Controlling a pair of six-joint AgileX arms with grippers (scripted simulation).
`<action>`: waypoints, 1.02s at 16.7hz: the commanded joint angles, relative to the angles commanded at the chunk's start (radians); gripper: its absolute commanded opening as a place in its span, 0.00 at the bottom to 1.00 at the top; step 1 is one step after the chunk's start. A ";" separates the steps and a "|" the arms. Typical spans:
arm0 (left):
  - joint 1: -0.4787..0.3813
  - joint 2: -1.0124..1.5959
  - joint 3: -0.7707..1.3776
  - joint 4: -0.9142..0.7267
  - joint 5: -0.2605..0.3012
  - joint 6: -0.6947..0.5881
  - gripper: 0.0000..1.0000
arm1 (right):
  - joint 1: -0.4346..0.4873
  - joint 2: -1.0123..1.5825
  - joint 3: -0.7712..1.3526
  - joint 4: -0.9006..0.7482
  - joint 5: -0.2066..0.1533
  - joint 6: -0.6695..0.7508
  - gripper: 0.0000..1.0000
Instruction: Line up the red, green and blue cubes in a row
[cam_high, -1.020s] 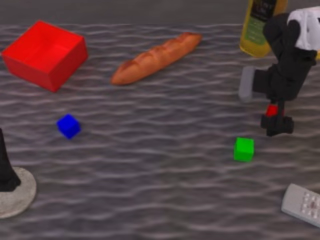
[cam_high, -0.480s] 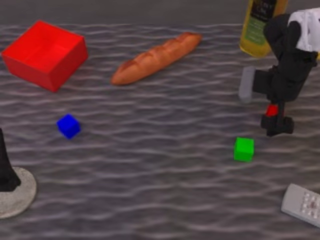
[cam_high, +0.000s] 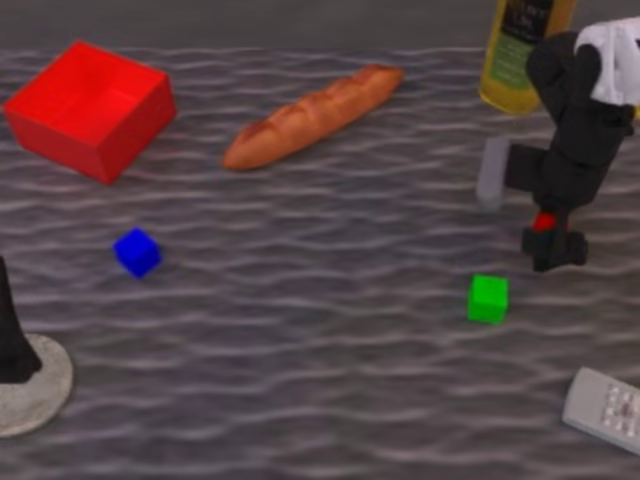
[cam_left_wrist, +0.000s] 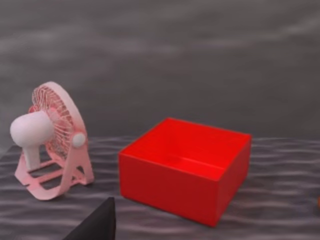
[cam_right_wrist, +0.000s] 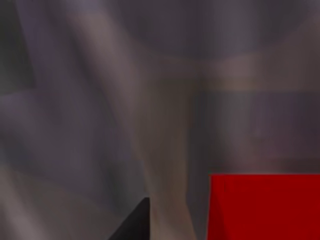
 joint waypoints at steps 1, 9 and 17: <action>0.000 0.000 0.000 0.000 0.000 0.000 1.00 | 0.000 0.000 0.000 0.000 0.000 0.000 0.10; 0.000 0.000 0.000 0.000 0.000 0.000 1.00 | 0.000 0.000 0.000 0.000 0.000 0.000 0.00; 0.000 0.000 0.000 0.000 0.000 0.000 1.00 | 0.006 -0.093 0.097 -0.196 -0.009 0.021 0.00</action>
